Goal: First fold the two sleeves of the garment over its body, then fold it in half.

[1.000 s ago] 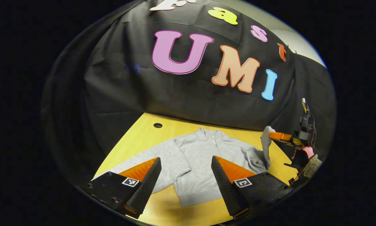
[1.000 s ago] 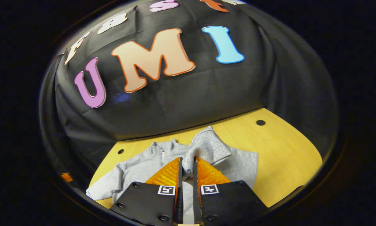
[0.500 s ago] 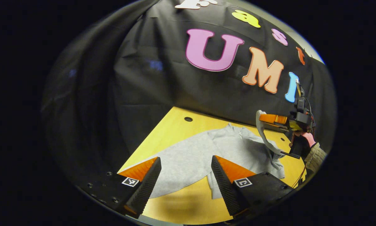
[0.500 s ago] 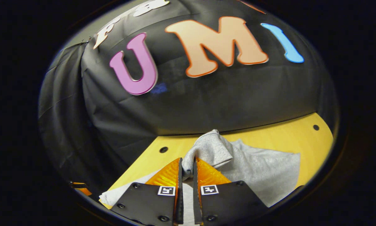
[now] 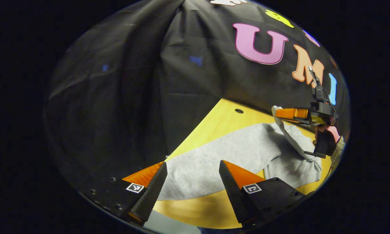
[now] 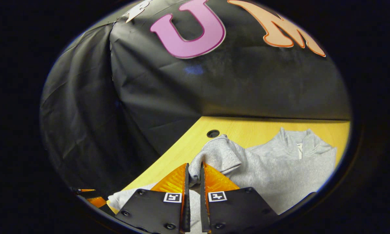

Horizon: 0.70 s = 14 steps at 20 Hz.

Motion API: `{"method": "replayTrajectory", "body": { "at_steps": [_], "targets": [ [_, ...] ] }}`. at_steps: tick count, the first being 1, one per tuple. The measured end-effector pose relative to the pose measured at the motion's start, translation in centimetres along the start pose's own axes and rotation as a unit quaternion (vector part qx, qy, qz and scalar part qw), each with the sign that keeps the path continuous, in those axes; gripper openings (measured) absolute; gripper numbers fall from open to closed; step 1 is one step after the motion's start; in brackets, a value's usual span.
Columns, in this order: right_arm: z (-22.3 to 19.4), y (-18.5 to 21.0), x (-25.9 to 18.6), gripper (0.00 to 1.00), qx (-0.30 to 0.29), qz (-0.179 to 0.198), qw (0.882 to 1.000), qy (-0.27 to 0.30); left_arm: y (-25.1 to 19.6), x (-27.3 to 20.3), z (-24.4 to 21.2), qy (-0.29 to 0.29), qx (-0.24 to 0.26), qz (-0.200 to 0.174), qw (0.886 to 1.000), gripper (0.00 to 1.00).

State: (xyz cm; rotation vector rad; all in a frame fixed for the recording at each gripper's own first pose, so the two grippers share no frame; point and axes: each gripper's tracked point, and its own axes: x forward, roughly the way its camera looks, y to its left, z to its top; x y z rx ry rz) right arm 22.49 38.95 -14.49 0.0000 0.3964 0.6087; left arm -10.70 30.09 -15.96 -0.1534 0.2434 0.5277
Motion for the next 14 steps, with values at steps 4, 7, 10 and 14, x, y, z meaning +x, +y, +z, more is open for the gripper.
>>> {"method": "replayTrajectory", "body": {
  "at_steps": [4,7,10,14],
  "targets": [
    [0.2,-0.2,0.4,0.49,-0.004,0.022,1.0,0.016,1.3,0.8,-2.1,0.027,0.004,0.029,0.999,0.94],
    [1.6,-1.8,-0.1,1.0,-0.023,0.018,0.999,0.018,1.9,1.6,-3.9,0.043,0.004,0.041,0.998,0.94],
    [1.3,-1.5,-1.5,0.99,-0.025,0.014,1.0,0.011,2.3,3.4,-5.5,0.062,0.001,0.045,0.997,0.94],
    [2.8,-3.0,-3.9,0.99,-0.053,0.006,0.999,-0.01,2.7,3.5,-6.6,0.075,0.011,0.06,0.995,0.95]
  ]
}}
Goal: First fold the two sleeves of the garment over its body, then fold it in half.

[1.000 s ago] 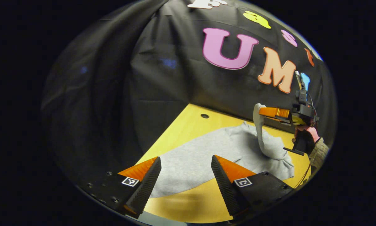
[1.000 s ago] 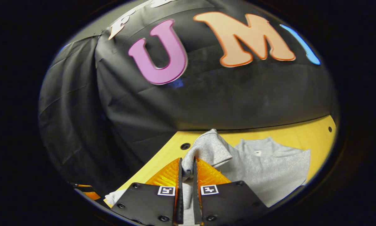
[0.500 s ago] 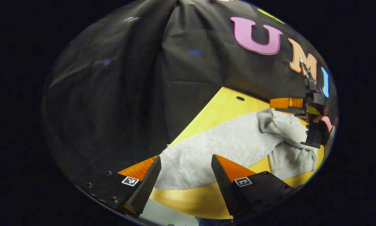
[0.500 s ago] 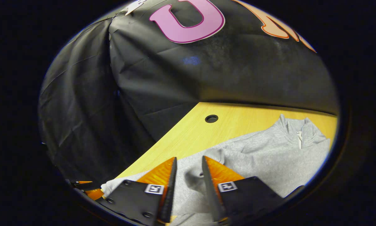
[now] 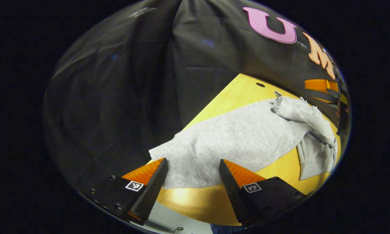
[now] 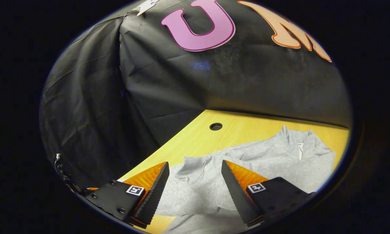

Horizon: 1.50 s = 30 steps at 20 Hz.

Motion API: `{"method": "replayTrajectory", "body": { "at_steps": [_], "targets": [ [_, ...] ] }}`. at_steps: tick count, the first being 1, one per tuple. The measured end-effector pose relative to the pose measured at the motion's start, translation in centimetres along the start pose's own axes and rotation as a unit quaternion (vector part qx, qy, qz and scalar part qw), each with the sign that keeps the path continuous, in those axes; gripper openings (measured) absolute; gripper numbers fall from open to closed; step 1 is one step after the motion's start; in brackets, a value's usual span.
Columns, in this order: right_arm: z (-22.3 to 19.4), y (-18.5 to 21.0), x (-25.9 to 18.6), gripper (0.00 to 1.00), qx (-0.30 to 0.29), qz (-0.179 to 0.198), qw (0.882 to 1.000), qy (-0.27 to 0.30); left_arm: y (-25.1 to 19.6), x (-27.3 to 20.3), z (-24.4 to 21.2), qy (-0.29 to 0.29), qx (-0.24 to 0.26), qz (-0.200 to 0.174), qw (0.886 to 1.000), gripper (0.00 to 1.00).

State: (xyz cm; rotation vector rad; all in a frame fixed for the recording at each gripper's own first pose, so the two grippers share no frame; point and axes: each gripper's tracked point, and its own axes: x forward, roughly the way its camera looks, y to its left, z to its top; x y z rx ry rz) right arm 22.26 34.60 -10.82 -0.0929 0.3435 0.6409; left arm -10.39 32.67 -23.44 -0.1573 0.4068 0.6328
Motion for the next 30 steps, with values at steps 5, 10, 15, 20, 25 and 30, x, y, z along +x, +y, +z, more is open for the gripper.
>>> {"method": "replayTrajectory", "body": {
  "at_steps": [5,10,15,20,25,30],
  "targets": [
    [1.6,-2.8,-5.0,0.99,-0.046,-0.027,0.998,-0.02,-0.3,-0.2,-0.3,-0.006,0.013,-0.001,1.0,0.93],
    [1.5,-6.0,-10.9,0.99,-0.052,-0.06,0.997,-0.018,0.0,-0.3,0.4,-0.011,0.009,-0.007,1.0,0.65],
    [1.3,-9.7,-16.5,0.99,-0.035,-0.102,0.994,-0.013,-1.8,1.1,0.8,-0.007,0.019,0.0,1.0,0.14],
    [1.6,-13.4,-20.9,0.97,-0.013,-0.151,0.988,-0.026,-2.6,1.1,1.5,0.007,-0.005,-0.012,1.0,0.01],
    [0.9,-16.7,-24.2,0.97,0.008,-0.19,0.981,-0.028,-7.1,-0.1,6.8,-0.021,-0.045,-0.073,0.996,0.01],
    [0.6,-19.4,-27.7,0.99,0.023,-0.213,0.976,-0.031,-16.6,-2.8,13.2,-0.069,0.008,-0.175,0.982,0.0]
  ]
}}
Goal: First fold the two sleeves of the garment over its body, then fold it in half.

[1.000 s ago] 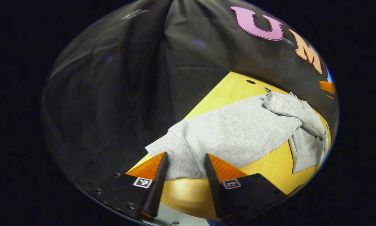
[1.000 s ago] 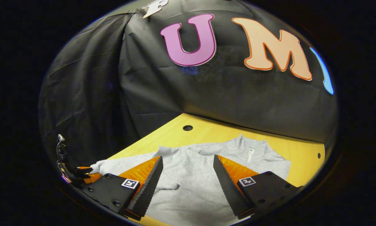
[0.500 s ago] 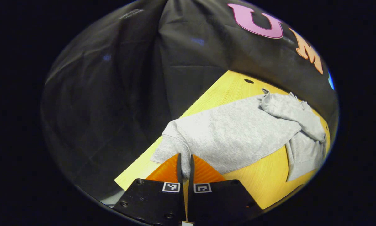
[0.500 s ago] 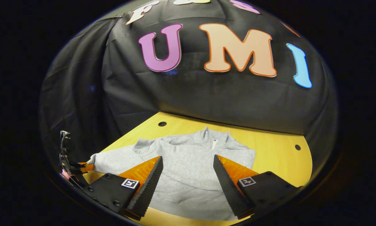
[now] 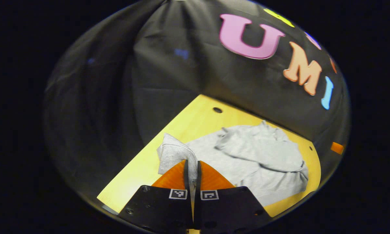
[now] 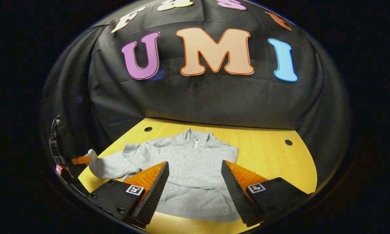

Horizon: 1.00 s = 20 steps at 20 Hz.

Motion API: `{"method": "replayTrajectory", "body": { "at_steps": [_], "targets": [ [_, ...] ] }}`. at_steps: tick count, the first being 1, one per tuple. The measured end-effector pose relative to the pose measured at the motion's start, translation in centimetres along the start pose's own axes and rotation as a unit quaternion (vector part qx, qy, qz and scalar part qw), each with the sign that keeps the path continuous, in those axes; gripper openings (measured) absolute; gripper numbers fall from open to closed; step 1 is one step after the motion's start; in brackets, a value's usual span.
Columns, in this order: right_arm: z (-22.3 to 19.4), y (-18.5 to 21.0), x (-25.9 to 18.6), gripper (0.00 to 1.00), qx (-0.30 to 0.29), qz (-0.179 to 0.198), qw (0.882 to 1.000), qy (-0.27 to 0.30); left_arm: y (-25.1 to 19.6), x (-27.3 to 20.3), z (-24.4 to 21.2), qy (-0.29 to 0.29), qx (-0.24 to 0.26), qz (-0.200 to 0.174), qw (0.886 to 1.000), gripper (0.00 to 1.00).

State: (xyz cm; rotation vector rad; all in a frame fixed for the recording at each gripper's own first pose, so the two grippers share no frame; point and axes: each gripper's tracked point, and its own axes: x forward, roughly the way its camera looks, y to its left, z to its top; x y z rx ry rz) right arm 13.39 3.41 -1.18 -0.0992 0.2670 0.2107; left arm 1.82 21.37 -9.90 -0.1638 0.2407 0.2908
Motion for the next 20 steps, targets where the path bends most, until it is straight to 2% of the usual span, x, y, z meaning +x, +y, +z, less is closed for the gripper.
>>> {"method": "replayTrajectory", "body": {
  "at_steps": [1,3,7,11,14,17,20],
  "targets": [
    [0.2,-0.9,-0.5,0.97,0.002,-0.005,1.0,0.0,-2.4,0.3,1.1,-0.006,0.016,-0.023,1.0,0.0],
    [0.1,-2.6,-1.3,0.99,0.003,-0.018,1.0,-0.003,-7.4,1.0,2.8,-0.014,0.039,-0.071,0.997,0.0],
    [0.2,-5.9,-3.0,0.97,0.01,-0.04,0.999,-0.007,-17.4,1.7,5.4,-0.036,0.07,-0.161,0.984,0.0],
    [0.2,-8.6,-4.1,0.99,0.019,-0.057,0.998,-0.012,-27.0,1.4,6.6,-0.05,0.09,-0.244,0.964,0.0],
    [0.5,-10.5,-4.8,0.99,0.021,-0.065,0.998,-0.015,-33.1,1.3,6.4,-0.043,0.109,-0.306,0.945,0.0],
    [0.5,-12.0,-5.2,0.99,0.025,-0.067,0.997,-0.017,-37.9,1.4,5.4,-0.033,0.135,-0.347,0.928,0.0],
    [0.4,-13.3,-5.6,0.99,0.035,-0.072,0.997,-0.017,-41.8,2.6,4.8,-0.03,0.132,-0.372,0.918,0.0]
  ]
}}
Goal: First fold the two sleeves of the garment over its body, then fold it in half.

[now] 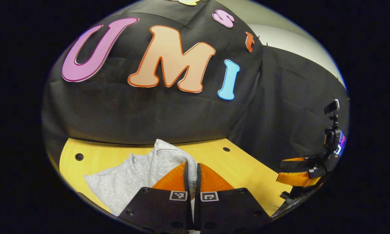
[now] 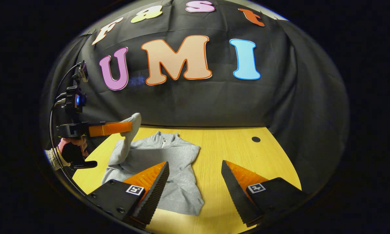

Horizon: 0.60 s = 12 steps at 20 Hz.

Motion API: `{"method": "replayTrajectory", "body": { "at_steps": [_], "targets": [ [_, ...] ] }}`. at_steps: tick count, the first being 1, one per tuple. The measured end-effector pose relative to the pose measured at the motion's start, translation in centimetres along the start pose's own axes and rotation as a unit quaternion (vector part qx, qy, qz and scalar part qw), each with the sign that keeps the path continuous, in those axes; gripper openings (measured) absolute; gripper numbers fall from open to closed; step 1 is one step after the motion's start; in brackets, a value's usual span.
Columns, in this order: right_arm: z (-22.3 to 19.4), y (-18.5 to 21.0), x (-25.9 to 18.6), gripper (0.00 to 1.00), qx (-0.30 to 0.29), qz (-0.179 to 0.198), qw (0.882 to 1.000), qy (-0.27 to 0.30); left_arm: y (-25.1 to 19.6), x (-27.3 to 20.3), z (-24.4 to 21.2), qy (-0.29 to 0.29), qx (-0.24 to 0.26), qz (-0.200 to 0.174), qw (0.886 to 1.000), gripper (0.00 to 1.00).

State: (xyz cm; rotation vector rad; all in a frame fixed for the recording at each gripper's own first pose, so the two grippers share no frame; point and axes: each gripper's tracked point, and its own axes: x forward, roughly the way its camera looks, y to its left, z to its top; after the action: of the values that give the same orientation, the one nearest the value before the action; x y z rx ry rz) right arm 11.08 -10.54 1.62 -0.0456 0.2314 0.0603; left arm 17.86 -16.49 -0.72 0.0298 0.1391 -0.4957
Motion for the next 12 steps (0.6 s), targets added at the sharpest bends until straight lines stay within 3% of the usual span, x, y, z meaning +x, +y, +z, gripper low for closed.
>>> {"method": "replayTrajectory", "body": {
  "at_steps": [7,12],
  "targets": [
    [-0.8,-1.6,0.4,0.97,-0.011,-0.003,1.0,0.005,-1.9,7.6,-3.3,0.024,0.027,-0.022,0.999,0.02],
    [-1.9,-0.8,1.0,0.97,-0.025,0.009,1.0,0.015,-2.4,11.5,-4.7,0.026,0.03,-0.027,0.999,0.12]
  ]
}}
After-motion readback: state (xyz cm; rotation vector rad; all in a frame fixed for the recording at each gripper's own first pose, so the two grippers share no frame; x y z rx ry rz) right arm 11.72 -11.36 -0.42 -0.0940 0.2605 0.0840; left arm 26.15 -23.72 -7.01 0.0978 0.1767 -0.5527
